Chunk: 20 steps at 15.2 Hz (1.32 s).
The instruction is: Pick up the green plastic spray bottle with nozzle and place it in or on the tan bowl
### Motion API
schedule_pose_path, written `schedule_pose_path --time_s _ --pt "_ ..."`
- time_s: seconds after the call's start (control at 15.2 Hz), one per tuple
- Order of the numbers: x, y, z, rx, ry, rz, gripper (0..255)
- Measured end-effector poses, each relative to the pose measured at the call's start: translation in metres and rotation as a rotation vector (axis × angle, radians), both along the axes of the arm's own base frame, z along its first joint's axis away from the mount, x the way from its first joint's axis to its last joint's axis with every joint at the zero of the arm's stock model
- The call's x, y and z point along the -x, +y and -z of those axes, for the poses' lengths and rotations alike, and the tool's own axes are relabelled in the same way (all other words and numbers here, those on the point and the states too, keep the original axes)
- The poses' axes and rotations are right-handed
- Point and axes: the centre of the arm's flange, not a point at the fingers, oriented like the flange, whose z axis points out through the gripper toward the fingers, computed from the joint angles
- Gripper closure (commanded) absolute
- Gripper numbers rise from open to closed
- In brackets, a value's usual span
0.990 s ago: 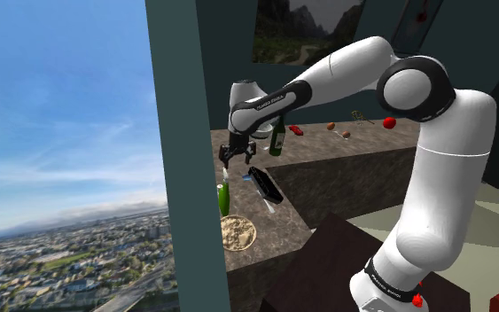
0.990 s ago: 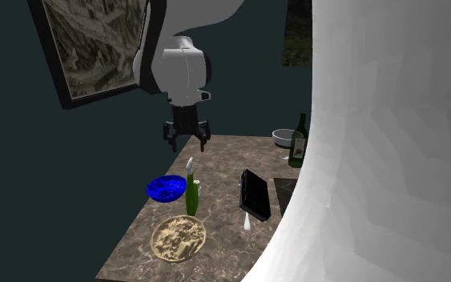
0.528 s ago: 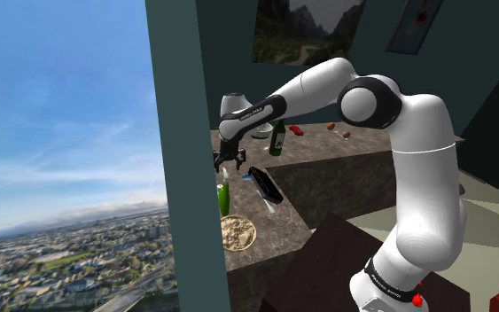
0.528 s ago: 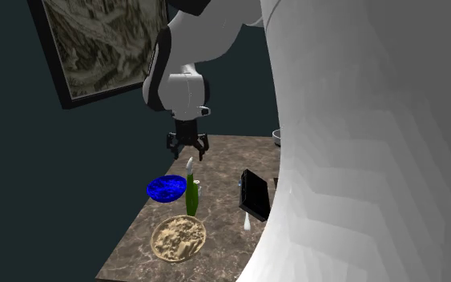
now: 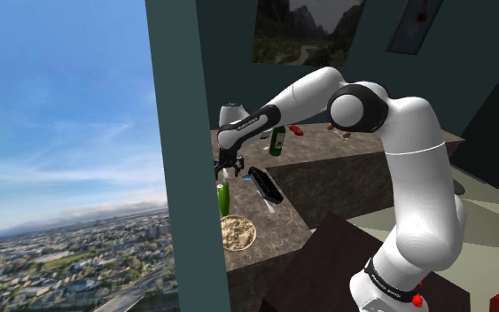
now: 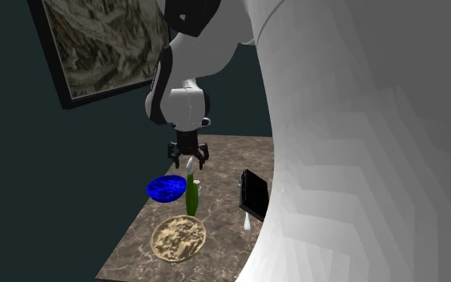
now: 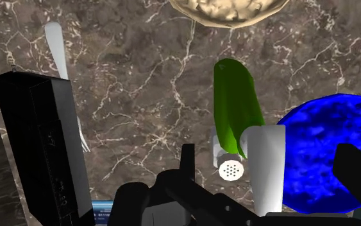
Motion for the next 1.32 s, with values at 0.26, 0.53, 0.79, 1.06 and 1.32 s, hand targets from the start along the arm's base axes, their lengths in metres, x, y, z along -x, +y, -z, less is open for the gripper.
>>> schedule_pose_path --time_s 0.26,0.53,0.79,1.06,1.32 --pt "0.0 0.0 0.002 0.0 0.0 0.0 0" --pt "0.0 0.0 0.002 0.0 -0.001 0.0 255" --pt "0.0 0.0 0.002 0.0 -0.001 0.0 255" --pt "0.0 0.0 0.002 0.0 -0.001 0.0 255" --pt "0.001 0.0 -0.009 0.0 0.0 0.0 255"
